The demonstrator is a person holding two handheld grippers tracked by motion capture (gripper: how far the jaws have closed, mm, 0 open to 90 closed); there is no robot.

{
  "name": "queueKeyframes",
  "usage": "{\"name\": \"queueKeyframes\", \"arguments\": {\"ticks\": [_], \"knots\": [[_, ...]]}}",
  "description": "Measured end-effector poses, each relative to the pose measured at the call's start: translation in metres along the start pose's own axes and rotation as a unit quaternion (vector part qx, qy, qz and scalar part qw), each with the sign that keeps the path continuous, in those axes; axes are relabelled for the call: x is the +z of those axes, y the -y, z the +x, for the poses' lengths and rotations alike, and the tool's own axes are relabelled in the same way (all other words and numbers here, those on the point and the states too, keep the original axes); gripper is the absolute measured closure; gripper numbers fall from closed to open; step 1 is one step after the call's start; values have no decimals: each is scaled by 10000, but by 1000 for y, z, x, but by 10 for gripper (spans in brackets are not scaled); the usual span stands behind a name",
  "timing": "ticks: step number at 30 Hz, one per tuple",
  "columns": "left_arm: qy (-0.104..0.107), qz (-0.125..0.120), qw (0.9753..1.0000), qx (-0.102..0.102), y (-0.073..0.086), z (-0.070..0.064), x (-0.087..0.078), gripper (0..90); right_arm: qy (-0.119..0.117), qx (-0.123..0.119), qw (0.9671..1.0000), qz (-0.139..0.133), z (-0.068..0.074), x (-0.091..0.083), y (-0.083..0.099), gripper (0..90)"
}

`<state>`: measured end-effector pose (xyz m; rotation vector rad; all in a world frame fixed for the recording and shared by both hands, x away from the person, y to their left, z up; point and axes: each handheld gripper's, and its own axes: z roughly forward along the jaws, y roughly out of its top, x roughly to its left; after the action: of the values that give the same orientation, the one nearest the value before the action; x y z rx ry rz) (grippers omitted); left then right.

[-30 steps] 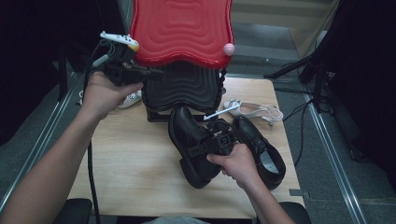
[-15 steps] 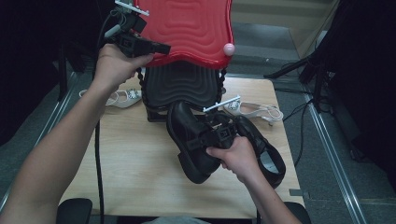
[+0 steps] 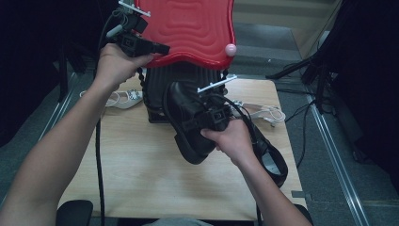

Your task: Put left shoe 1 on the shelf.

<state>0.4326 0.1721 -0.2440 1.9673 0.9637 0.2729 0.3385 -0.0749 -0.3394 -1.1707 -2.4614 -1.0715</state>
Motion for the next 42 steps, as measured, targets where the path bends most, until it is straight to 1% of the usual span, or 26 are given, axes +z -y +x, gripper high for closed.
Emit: {"name": "queueKeyframes", "arguments": {"ticks": [1,3,5,7,10,11,12,14,15,19,20,21,23,24,25,26,28,30,31,32,33,35,37,38,40,42], "knots": [[2,4,10000,0,0,0,0,900,29,17,10000,-42,-1,2,-4,874],[0,3,10000,5,0,0,0,900,87,-40,9999,-83,-3,6,-10,873],[-1,2,10000,1,0,0,0,900,186,-102,9996,-186,-5,11,-16,874],[2,2,10000,-3,0,0,0,900,338,-183,9989,-284,-5,15,-22,874],[-5,21,10000,6,0,0,0,900,577,-340,9967,-447,-4,22,-30,874],[-4,23,10000,9,0,0,0,900,615,-339,9963,-501,-4,24,-32,873],[-5,25,10000,7,0,0,0,900,683,-426,9952,-565,-5,27,-35,873],[-15,18,10000,-15,0,-1,0,900,745,-462,9940,-654,-5,31,-39,873],[-18,28,10000,-12,0,-1,0,900,780,-529,9929,-727,-6,33,-40,873],[-57,49,10000,21,0,-1,0,900,1157,-742,9862,-919,-7,48,-41,873],[-91,63,9999,31,0,-2,0,900,1237,-752,9847,-967,-8,53,-41,873],[-107,67,9999,44,0,-2,0,900,1223,-732,9850,-974,-9,57,-40,874],[-106,68,9999,53,1,-2,0,900,1317,-820,9820,-1077,-7,63,-39,873],[-103,83,9999,56,1,-2,0,900,1414,-928,9794,-1100,-6,67,-39,872],[-103,83,9999,57,1,-2,0,900,1453,-961,9780,-1149,-5,70,-39,872],[-100,88,9999,98,1,-2,0,900,1472,-954,9776,-1166,-5,72,-39,872],[-116,72,9999,92,1,-2,0,900,1428,-941,9773,-1251,-8,78,-40,872],[-127,51,9999,81,2,-2,0,900,1365,-915,9781,-1279,-9,82,-41,871],[-129,50,9999,79,2,-2,0,900,1368,-973,9775,-1279,-9,85,-43,871],[-128,52,9999,80,2,-2,0,900,1385,-965,9773,-1279,-9,86,-43,870],[-130,51,9999,80,2,-2,0,900,1420,-1039,9758,-1297,-9,88,-45,869],[-131,53,9999,77,2,-2,0,900,1459,-1050,9744,-1353,-8,92,-47,866],[-135,46,9999,77,2,-2,0,900,1462,-1003,9749,-1346,-9,95,-49,865],[-134,47,9999,71,2,-2,0,900,1499,-1024,9742,-1337,-10,97,-50,864],[-146,30,9999,64,2,-2,0,900,1562,-1040,9740,-1266,-12,102,-50,854],[-151,24,9999,70,2,-2,0,900,1476,-995,9761,-1249,-14,105,-51,843]]}}
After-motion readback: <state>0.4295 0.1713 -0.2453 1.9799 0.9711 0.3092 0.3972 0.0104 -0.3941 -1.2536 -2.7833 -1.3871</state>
